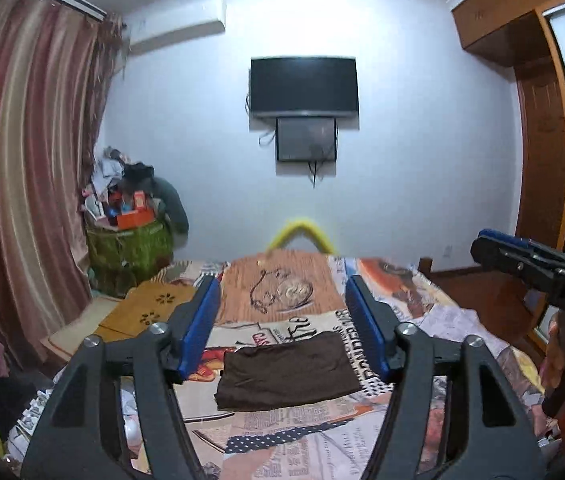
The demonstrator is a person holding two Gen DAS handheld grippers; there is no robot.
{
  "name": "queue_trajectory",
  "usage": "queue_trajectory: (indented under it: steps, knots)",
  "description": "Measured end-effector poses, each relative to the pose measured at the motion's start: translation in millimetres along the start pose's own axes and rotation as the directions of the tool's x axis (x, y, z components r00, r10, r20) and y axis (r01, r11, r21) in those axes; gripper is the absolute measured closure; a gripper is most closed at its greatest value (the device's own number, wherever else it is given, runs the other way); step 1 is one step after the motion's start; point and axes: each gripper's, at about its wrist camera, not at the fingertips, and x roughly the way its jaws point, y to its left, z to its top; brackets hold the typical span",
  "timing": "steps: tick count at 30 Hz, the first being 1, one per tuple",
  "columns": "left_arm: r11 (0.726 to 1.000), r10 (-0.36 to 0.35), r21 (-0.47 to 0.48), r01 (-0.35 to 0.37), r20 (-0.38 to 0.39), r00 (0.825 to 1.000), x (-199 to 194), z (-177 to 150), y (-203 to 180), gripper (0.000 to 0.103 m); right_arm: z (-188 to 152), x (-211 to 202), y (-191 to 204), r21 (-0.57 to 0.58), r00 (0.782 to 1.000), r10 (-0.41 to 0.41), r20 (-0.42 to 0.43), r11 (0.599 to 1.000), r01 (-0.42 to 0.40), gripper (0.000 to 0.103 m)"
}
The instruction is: Fold small clothes
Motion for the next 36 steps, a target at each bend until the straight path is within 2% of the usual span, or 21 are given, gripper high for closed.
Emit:
queue_trajectory:
  steps: [3,5,8,10,12,18,36]
  knots:
    - [1.0,0.007,-0.023,-0.006,0.024,1.0,-20.3,-2.9,-3.3,0.031,-4.3,-16.3,12.1,0.008,1.0,-0.02,0.023,1.0,0.019,0.041]
    - [0.999,0.023,-0.029,-0.022,0.034,0.999,-30.2,-4.0,-4.6,0.024,-8.5,-20.2,16.0,0.009,0.999,-0.039,0.029,0.999,0.039,0.039]
    - [0.999,0.033,-0.028,-0.032,0.053,0.998,-41.0,-6.9,-5.6,0.01,-12.9,-25.2,21.9,-0.017,0.996,-0.086,0.034,0.996,0.087,0.018]
    - [0.999,0.036,-0.024,-0.034,0.064,0.997,-49.0,-8.1,-6.9,0.006,-13.9,-32.3,26.2,-0.03,0.991,-0.122,0.053,0.992,0.124,0.013]
    - [0.999,0.028,-0.034,-0.026,0.067,0.997,-53.0,-8.6,-7.0,0.003,-13.3,-35.5,28.2,-0.027,0.989,-0.134,0.061,0.99,0.136,0.001]
    - [0.998,0.043,-0.041,-0.039,0.085,0.996,-65.4,-11.7,-8.6,0.0,-12.8,-41.0,34.2,-0.036,0.983,-0.162,0.085,0.985,0.166,0.0]
    - [0.999,0.031,-0.046,-0.029,0.053,0.998,-55.4,-17.2,-8.8,0.0,-26.7,-50.3,35.3,-0.016,0.985,-0.162,0.058,0.986,0.163,0.0]
